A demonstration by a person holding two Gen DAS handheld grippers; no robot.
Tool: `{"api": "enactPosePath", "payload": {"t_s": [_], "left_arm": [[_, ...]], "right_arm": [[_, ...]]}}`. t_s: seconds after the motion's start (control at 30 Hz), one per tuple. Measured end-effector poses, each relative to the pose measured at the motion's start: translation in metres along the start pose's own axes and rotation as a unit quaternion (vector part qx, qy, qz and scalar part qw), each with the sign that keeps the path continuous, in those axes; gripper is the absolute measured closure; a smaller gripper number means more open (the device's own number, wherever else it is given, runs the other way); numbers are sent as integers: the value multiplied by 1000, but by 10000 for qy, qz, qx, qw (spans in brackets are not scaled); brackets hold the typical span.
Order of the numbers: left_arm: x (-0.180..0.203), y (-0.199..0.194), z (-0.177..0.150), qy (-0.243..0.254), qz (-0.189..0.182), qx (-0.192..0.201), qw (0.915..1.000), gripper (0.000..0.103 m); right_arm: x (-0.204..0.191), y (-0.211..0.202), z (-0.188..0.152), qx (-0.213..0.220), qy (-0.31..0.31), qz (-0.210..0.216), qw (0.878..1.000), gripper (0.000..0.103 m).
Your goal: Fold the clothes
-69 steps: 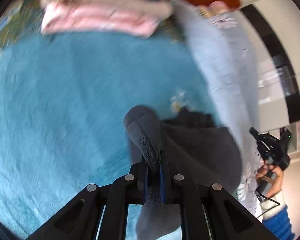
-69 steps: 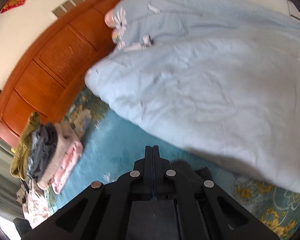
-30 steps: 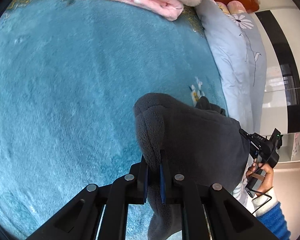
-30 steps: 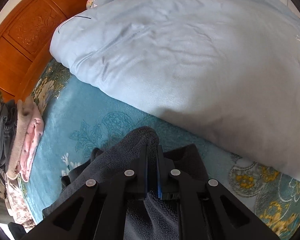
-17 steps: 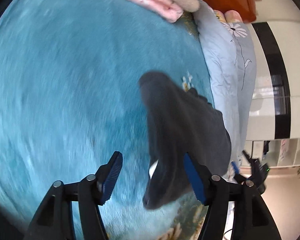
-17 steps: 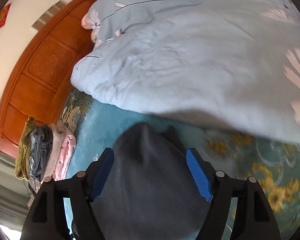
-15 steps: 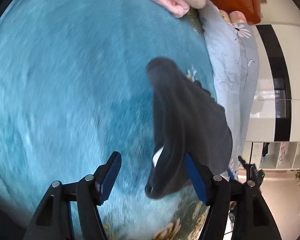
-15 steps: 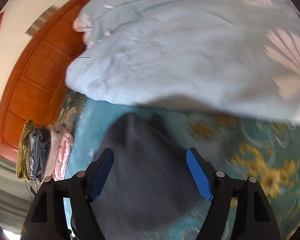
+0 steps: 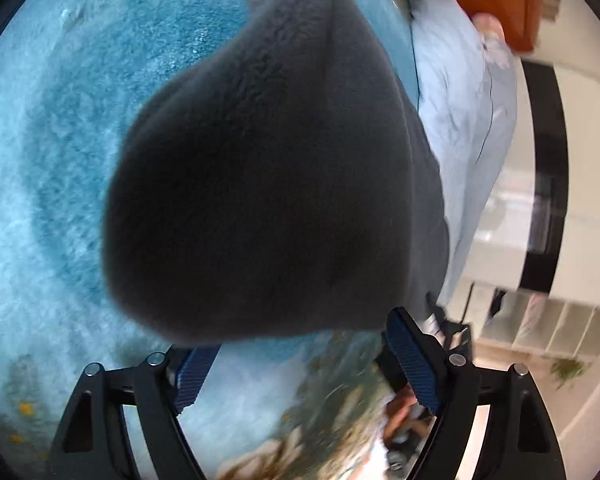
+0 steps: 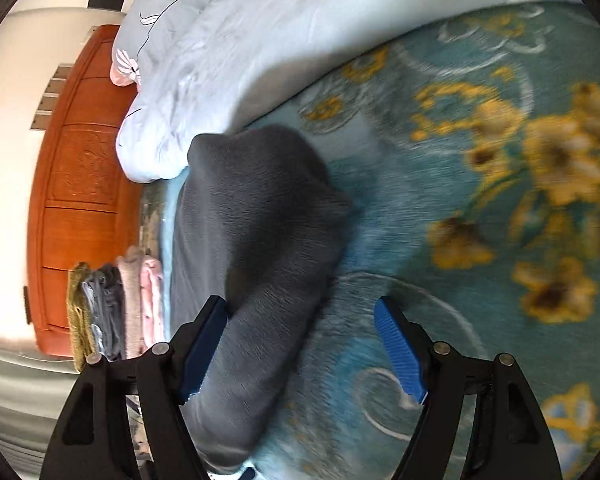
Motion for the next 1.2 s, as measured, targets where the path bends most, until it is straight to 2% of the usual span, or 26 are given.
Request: {"api": "enactPosePath", "payload": {"t_s": [0.07,0.13,0.23,0.3,0.4,0.53,0.57,0.67,0.77,0.83,0.93,1.1,1.13,1.2], "left_arm": [[-2,2,5,-62,17,77,9999,18],[0,1,9,-117,20,151,9998,18],[6,-3,14,-167,13,258,9995,19],[13,-6,21,-29,41,294,9996,19],[15,-8,27,-126,32,267,9996,19],[17,-10,23,500,433,-36,9978,19],[11,-13,23,500,522,-9,9974,20],[3,-29,27,0,254,256,9993,23],[-1,-45,42,-239,106,663,9975,23],[0,-42,46,-325,11,583,9978,22],[10,-30,48,-49,-22,394,9992,22],[25,-13,48,488,472,32,9977,22],[26,-13,48,441,511,-2,9977,23],[25,-13,51,234,538,-76,9982,31]], "right_arm": [[-6,10,3,11,-18,68,10000,26],[-15,17,8,57,-60,165,9998,16],[-30,26,17,157,-158,337,9992,16],[-42,34,21,114,-308,357,9988,15],[-58,43,25,72,-595,233,9979,13],[-63,46,29,50,-740,278,9969,13],[-61,47,29,30,-689,332,9971,13],[-57,46,28,56,-438,634,9970,14],[-58,46,25,37,-446,692,9966,13],[-59,48,27,29,-396,745,9964,13],[-62,53,28,35,-284,808,9963,13],[-59,47,28,3,-162,779,9968,13],[-58,45,28,-6,-128,768,9970,14],[-55,40,28,11,53,814,9967,16]]}}
Point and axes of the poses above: each gripper's, at about its wrist camera, not at the fingertips, and y roughly the way its jaws point, x to its right, z to its top, the point moved 9 cm from there along y, roughly the way its jaws point, and after that the axes turned 9 degrees about -z, right-handed, at the moved point
